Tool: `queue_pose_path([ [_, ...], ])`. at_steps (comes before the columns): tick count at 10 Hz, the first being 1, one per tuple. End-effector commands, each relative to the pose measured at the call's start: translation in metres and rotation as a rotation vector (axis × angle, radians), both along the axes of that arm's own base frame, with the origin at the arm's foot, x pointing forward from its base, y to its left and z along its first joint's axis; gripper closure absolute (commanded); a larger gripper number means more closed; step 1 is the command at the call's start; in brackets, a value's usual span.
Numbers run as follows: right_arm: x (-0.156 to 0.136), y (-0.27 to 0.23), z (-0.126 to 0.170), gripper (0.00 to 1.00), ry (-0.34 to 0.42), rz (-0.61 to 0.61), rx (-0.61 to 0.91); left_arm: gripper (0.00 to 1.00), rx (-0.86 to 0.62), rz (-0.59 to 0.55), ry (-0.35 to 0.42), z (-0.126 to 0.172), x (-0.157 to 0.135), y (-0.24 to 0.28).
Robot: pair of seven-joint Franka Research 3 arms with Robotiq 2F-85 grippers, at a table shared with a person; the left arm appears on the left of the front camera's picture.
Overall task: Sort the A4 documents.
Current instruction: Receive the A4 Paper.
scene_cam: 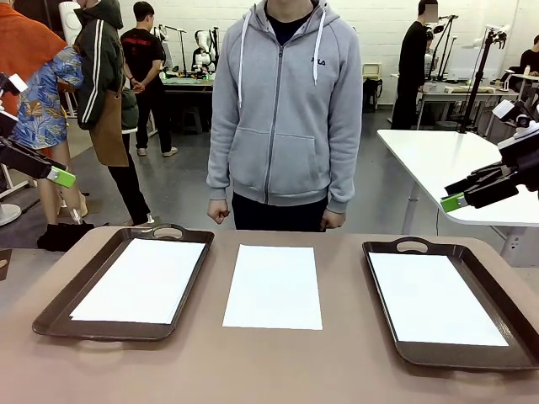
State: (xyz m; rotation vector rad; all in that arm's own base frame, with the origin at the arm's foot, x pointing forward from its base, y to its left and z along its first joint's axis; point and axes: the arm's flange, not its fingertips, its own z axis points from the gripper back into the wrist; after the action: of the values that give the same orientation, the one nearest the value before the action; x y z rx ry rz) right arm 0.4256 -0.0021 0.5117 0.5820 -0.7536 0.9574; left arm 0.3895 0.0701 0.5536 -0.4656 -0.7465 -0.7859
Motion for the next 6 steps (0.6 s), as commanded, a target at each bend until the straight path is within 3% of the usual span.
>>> queue_pose_path([
  [1,-0.0005,0.0003,0.0001,0.00,-0.002,0.002,0.001,0.00,0.000,-0.013,-0.009,-0.0012,-0.0009,0.0003],
  [6,-0.0005,0.0003,0.0001,0.00,-0.002,0.002,0.001,0.00,0.000,-0.013,-0.009,-0.0012,-0.0009,0.0003],
])
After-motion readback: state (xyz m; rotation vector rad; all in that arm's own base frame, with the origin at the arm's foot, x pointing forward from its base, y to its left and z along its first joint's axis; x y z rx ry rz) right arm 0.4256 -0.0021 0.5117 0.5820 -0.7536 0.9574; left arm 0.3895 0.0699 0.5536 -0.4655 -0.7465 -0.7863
